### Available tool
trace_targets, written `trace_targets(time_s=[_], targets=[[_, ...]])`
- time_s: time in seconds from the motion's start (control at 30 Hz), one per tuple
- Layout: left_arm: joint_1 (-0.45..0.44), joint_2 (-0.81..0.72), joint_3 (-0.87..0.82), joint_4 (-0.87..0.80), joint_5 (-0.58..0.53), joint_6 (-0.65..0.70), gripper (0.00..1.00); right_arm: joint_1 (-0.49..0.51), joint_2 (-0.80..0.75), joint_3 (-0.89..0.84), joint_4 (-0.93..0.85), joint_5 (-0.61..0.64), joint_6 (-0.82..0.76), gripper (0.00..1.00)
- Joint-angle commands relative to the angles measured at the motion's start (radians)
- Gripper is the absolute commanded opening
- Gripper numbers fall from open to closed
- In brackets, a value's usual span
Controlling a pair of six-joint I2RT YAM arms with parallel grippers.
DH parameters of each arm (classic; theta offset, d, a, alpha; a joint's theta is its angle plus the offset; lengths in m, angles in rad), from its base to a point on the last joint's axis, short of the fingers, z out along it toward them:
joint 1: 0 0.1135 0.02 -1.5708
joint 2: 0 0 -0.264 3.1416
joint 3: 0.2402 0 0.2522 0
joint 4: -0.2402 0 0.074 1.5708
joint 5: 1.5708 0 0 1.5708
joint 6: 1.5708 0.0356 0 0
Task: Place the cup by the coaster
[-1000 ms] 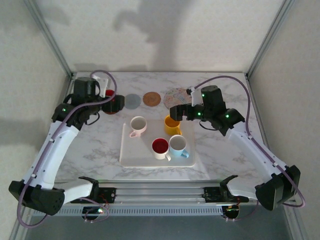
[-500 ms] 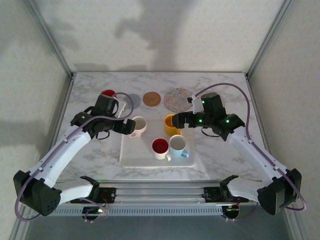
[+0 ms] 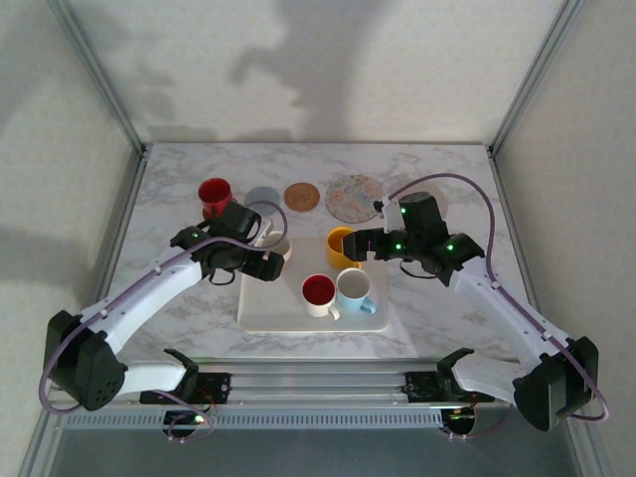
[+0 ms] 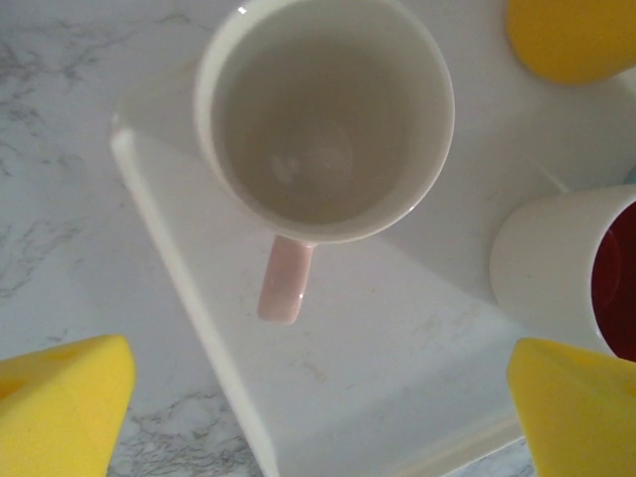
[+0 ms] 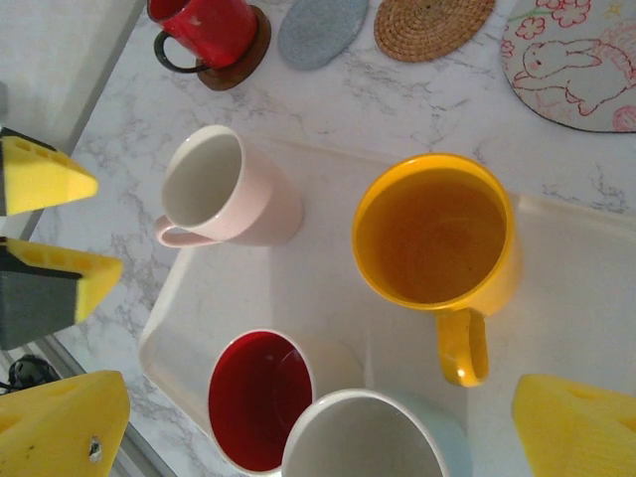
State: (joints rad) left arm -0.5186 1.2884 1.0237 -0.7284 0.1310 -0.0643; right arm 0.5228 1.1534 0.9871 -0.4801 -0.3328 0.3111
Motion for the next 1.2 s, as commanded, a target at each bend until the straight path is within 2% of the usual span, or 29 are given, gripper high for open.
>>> trace_targets(time_s=[0.0,0.7,1.17], targets=[[-0.014,0.039,-0.017,0.014,-0.031,-0.027,0.93,0.009,-0.020,-0.017,0.031,0.008,0.014,0.99],[-0.029,0.241,-0.002,0.086,-0.033,-0.019,0.79,0.010,0.038,0.002,0.045,0.012,-0.004,0.99],[-0.044,0.252,0.009,0.080,0.006,-0.009,0.72,0.009,0.055,0.001,0.046,0.018,-0.011,0.99]])
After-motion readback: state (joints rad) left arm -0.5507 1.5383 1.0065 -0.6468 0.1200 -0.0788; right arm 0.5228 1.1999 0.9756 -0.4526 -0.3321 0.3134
